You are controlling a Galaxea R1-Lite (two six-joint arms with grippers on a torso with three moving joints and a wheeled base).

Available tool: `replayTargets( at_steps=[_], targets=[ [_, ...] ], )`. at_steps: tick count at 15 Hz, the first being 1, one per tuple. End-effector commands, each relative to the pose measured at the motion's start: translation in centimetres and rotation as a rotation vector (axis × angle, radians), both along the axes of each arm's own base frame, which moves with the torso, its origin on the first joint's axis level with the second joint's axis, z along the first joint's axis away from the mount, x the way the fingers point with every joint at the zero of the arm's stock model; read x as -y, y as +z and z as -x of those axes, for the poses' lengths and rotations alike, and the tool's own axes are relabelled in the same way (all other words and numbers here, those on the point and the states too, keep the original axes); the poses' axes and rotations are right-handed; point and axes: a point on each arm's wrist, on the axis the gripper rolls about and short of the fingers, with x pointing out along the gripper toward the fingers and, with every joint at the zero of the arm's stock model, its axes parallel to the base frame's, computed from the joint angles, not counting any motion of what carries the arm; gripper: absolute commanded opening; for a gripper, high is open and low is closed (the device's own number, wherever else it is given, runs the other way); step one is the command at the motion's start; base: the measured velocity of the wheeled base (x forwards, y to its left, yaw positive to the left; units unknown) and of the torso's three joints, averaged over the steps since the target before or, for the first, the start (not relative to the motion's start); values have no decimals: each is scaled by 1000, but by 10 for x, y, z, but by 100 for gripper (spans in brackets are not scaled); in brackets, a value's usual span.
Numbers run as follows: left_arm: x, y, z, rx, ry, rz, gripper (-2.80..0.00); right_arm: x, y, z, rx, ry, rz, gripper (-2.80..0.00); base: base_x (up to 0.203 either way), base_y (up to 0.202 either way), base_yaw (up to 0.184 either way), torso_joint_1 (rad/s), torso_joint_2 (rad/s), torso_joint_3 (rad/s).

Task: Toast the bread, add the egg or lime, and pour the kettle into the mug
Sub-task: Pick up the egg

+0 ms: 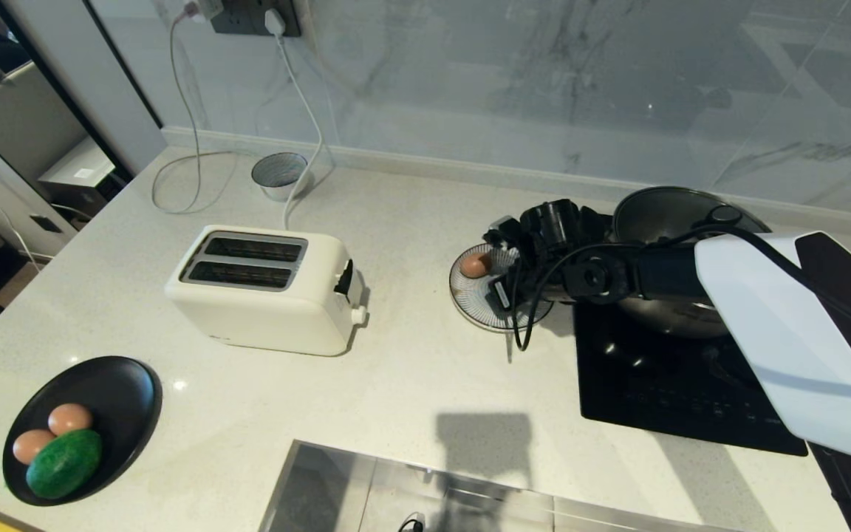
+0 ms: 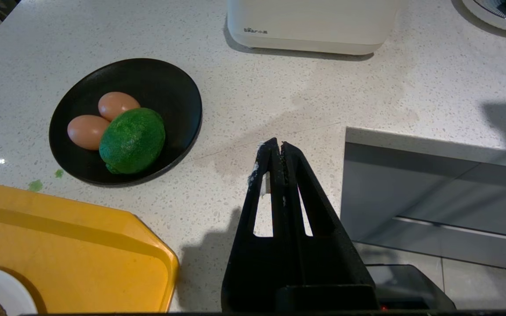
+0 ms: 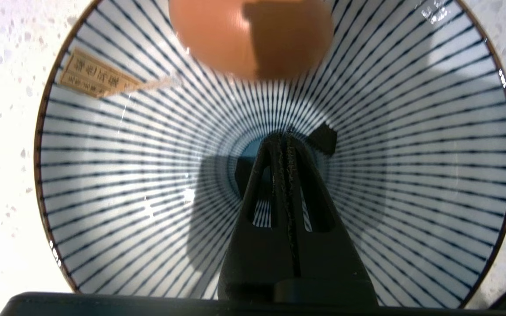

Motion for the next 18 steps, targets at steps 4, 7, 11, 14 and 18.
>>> replayTargets(
  at_steps=[4,7,11,14,18],
  targets=[
    [0,0,0,1,0,1,-280,10,26,12,-18,-8,9,-280,0,0,0,0,0,0],
    [0,0,0,1,0,2,-280,11,41,16,24,-9,-12,-280,0,0,0,0,0,0],
    [0,0,0,1,0,2,-280,8,44,12,80,-3,-31,0,0,0,0,0,0,0],
    [0,0,0,1,0,0,-280,3,37,4,138,0,-55,0,0,0,0,0,0,0],
    [0,0,0,1,0,2,-280,-8,24,-3,182,31,-62,0,0,0,0,0,0,0]
  ],
)
